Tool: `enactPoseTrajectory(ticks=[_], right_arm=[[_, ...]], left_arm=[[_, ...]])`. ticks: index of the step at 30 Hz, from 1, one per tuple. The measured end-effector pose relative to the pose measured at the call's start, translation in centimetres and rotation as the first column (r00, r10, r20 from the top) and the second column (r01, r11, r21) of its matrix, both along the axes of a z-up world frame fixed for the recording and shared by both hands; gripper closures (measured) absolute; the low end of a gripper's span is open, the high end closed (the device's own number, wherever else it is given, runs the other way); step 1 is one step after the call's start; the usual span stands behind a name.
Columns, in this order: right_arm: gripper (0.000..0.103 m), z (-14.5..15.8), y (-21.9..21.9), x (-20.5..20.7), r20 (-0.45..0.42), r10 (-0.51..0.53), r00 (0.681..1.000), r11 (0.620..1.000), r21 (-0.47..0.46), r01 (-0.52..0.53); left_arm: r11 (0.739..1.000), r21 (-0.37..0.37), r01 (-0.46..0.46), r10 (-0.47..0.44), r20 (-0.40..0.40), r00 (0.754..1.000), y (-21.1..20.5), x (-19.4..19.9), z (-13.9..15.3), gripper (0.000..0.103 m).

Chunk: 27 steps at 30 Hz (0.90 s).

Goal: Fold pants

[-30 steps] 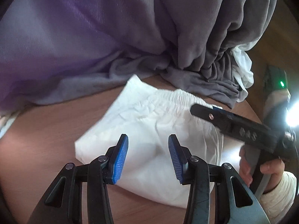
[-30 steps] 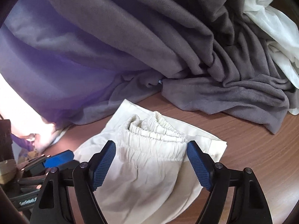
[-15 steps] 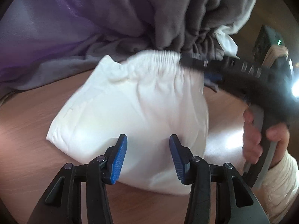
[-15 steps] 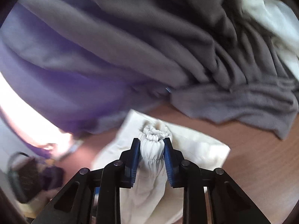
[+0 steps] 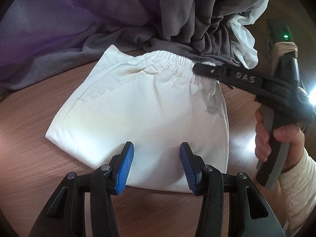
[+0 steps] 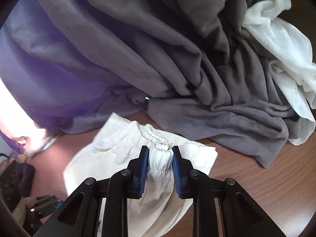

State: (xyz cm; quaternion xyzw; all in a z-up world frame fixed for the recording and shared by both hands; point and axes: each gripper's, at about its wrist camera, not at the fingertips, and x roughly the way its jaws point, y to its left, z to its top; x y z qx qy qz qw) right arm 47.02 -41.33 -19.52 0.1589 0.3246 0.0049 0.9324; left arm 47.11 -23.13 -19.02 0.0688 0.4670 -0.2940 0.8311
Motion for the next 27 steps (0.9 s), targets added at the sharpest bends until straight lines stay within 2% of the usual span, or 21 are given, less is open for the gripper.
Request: enactPoseTrajectory(ticks=[4, 7, 9, 11, 12, 13, 14, 18, 20, 21, 24, 26, 27], right_arm=[[0.078, -0.8, 0.0, 0.5, -0.029, -0.018, 0.999, 1.000, -0.014, 0.017], [0.072, -0.5, 0.6, 0.6, -0.034, -0.023, 0.999, 0.995, -0.095, 0.020], [0.059, -0.2, 1.0, 0.5, -0.021, -0.050, 0.999, 0.987, -0.153, 0.046], [0.030, 0.2, 1.3, 0.1, 0.003, -0.105, 0.994, 0.973, -0.206, 0.103], [0.024, 0.3, 1.3, -0.1, 0.017, -0.166, 0.986, 0.954, -0.252, 0.165], [0.018, 0.4, 1.2, -0.2, 0.022, -0.185, 0.982, 0.948, -0.261, 0.184], [0.019, 0.3, 1.0, -0.3, 0.019, -0.178, 0.984, 0.952, -0.248, 0.177], [0.019, -0.7, -1.4, 0.2, -0.047, -0.164, 0.985, 0.986, -0.050, 0.162], [0.020, -1.1, -2.7, 0.2, -0.072, -0.165, 0.984, 0.984, 0.049, 0.169], [0.024, -1.4, -3.2, 0.3, -0.084, -0.162, 0.983, 0.981, 0.091, 0.169], [0.036, -1.7, -2.9, 0.1, -0.087, -0.133, 0.987, 0.984, 0.107, 0.142], [0.037, -1.8, -2.6, 0.2, -0.093, -0.126, 0.988, 0.984, 0.114, 0.137], [0.043, -1.8, -2.7, 0.2, -0.095, -0.122, 0.988, 0.983, 0.129, 0.134]], left_arm=[[1.000, 0.001, -0.006, 0.006, -0.005, 1.000, 0.0, 0.2, 0.0, 0.055], [1.000, 0.009, -0.004, 0.004, 0.003, 1.000, -0.1, 0.1, -0.1, 0.054], [1.000, 0.013, -0.006, 0.006, 0.007, 1.000, -0.1, 0.0, -0.1, 0.054], [1.000, 0.015, -0.006, 0.006, 0.010, 1.000, -0.1, -0.1, -0.1, 0.054], [1.000, 0.017, -0.004, 0.004, 0.011, 1.000, -0.2, -0.1, -0.1, 0.053], [1.000, 0.018, -0.003, 0.003, 0.011, 1.000, -0.2, 0.0, -0.2, 0.053], [1.000, 0.017, -0.002, 0.002, 0.012, 1.000, -0.2, 0.0, -0.2, 0.053], [1.000, 0.008, -0.005, 0.005, 0.010, 1.000, -0.1, 0.0, -0.3, 0.053], [1.000, 0.009, -0.004, 0.004, 0.012, 1.000, -0.1, 0.0, -0.4, 0.053], [1.000, 0.011, -0.003, 0.003, 0.015, 1.000, -0.1, -0.1, -0.5, 0.052], [1.000, 0.010, -0.001, 0.001, 0.018, 1.000, -0.1, -0.2, -0.6, 0.052], [1.000, 0.003, 0.002, -0.002, 0.016, 1.000, 0.0, -0.1, -0.6, 0.052], [1.000, -0.003, 0.000, 0.000, 0.013, 1.000, 0.2, -0.1, -0.6, 0.052]])
